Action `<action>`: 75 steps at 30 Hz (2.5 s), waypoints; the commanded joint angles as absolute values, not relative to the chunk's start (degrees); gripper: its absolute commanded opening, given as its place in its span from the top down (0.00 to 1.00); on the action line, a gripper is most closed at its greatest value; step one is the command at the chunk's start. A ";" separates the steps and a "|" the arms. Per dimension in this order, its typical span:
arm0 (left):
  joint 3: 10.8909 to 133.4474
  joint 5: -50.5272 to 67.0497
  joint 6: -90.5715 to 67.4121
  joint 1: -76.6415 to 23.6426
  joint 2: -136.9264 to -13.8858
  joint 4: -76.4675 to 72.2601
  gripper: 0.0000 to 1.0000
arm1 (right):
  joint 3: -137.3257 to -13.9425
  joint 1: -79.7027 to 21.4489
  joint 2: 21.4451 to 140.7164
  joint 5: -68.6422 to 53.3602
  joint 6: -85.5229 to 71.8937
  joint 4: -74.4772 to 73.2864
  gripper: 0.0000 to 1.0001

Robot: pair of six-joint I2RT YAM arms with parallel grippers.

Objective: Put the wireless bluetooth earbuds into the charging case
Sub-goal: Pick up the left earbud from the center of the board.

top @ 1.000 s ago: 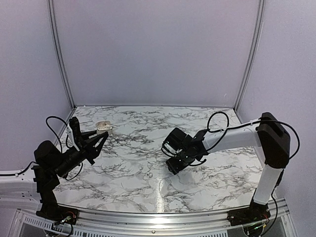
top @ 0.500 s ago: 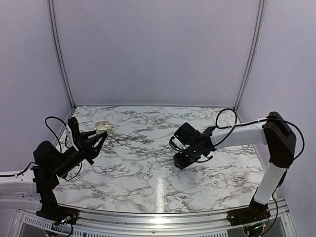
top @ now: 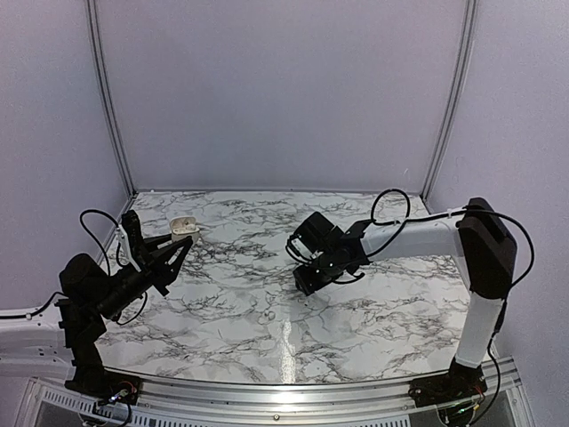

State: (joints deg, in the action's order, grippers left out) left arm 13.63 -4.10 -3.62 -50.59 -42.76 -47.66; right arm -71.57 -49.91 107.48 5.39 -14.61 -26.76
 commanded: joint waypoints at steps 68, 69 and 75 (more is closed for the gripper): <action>13.10 -3.38 -2.89 -50.28 -40.23 -46.32 1.00 | -77.98 -51.15 112.57 2.20 -6.00 -41.99 0.64; 13.10 -3.41 -2.90 -50.32 -40.22 -46.32 1.00 | -78.23 -51.11 112.65 2.43 -5.79 -42.23 0.65; 13.12 -3.38 -2.90 -50.27 -40.08 -46.23 1.00 | -79.03 -51.13 113.17 2.90 -5.16 -43.15 0.72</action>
